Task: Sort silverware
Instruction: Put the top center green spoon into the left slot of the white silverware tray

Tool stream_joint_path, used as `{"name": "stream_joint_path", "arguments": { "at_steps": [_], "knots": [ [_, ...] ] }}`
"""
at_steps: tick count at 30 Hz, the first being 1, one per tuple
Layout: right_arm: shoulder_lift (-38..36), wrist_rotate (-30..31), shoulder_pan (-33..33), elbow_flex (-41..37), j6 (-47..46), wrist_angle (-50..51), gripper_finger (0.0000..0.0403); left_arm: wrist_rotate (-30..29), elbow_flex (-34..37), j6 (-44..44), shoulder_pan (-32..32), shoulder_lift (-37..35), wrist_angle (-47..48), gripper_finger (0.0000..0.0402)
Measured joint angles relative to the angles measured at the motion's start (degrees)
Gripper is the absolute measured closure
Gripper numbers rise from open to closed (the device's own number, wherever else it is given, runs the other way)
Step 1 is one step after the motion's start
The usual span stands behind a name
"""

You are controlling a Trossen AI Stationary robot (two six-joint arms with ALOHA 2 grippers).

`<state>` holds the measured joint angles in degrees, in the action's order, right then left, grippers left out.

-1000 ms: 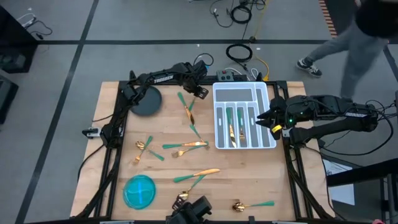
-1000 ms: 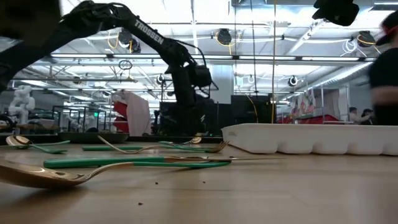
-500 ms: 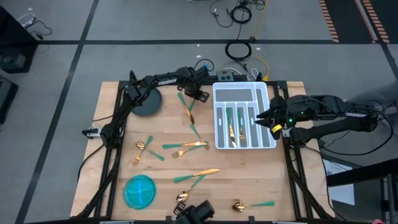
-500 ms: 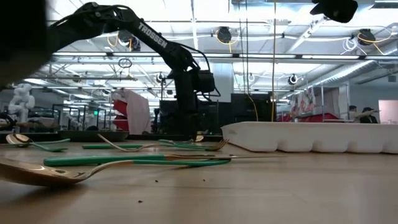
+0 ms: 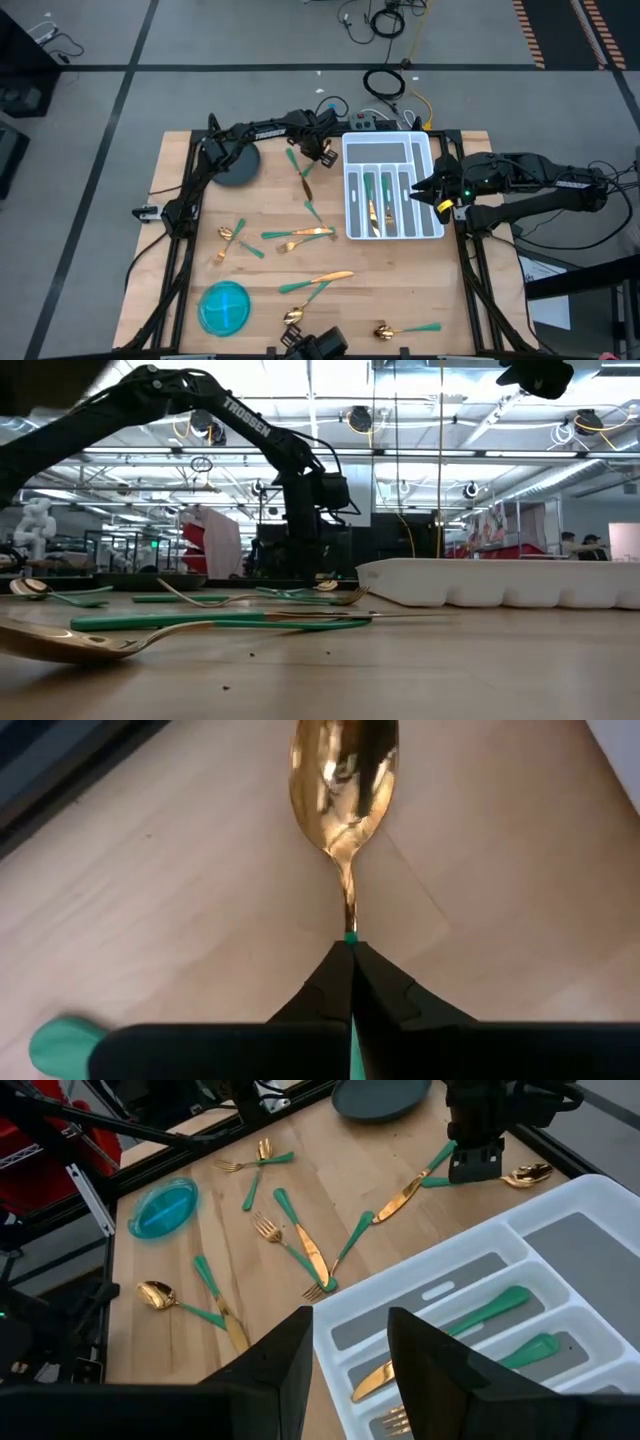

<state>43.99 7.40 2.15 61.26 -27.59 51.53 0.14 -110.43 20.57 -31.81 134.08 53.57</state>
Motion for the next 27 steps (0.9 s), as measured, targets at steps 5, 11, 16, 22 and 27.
{"name": "stream_joint_path", "arguments": {
  "at_steps": [5, 11, 16, 22, 27],
  "knots": [
    [0.0, 0.2, 0.0, 0.0, 0.2, 0.0, 0.0277, -0.1, 0.0, -0.1, 0.8, -1.6, 0.2, 0.0400],
    [0.0, 3.2, 0.0, 0.0, 1.1, 1.2, 0.0277, 0.0, -1.1, -1.3, 1.5, -3.3, 1.3, 0.0400],
    [0.0, 9.4, -0.1, 0.0, 1.7, 2.8, 0.0277, -0.8, -1.3, -3.0, 2.3, -5.6, 1.3, 0.0401],
    [0.0, 10.7, -0.1, 0.0, 1.3, 3.2, 0.0260, -2.6, -1.1, -2.6, 2.1, -5.5, 0.1, 0.0385],
    [0.0, 10.8, -0.1, 0.0, 0.7, 3.2, 0.0214, -1.2, -0.9, -0.5, 1.9, -5.1, -4.2, 0.0330]
  ]
}}
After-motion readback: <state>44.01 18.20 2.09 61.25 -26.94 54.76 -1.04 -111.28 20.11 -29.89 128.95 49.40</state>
